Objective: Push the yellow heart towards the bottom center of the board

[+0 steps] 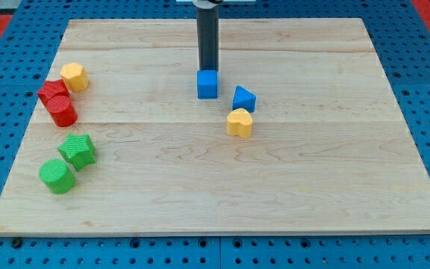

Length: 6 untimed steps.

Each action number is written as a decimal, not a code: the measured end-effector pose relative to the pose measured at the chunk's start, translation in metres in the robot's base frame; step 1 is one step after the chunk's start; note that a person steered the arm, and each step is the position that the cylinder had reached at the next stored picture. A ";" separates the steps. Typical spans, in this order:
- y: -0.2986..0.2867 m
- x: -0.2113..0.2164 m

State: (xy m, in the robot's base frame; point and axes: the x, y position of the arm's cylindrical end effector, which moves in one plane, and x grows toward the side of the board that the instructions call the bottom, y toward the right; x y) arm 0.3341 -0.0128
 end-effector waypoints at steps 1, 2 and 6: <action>-0.013 -0.018; 0.006 -0.069; 0.158 -0.086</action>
State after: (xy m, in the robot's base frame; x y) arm 0.2481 0.1453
